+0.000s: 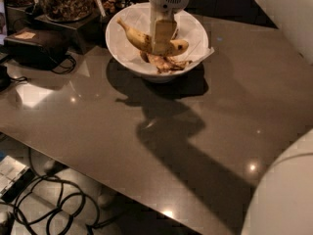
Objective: Pick banana from white bowl
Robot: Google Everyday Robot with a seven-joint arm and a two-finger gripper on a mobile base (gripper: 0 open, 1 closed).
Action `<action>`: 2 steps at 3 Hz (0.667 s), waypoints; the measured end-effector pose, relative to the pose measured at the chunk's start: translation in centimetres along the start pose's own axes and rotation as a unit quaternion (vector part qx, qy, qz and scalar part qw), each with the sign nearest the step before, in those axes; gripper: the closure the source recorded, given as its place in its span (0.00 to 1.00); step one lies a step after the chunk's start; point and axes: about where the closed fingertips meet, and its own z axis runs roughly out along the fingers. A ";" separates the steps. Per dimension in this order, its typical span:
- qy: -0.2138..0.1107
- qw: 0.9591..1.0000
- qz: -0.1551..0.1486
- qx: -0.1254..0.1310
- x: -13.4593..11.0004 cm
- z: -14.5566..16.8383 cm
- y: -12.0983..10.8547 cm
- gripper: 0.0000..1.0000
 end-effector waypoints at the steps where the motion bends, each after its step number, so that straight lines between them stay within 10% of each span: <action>1: -0.022 0.999 -0.034 -0.006 -2.0 -1.0 1.8 1.00; 2: -0.023 0.999 -0.033 -0.002 -2.1 -1.0 1.6 1.00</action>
Offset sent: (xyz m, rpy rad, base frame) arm -0.0186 0.0119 0.0058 0.0155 0.0023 0.0580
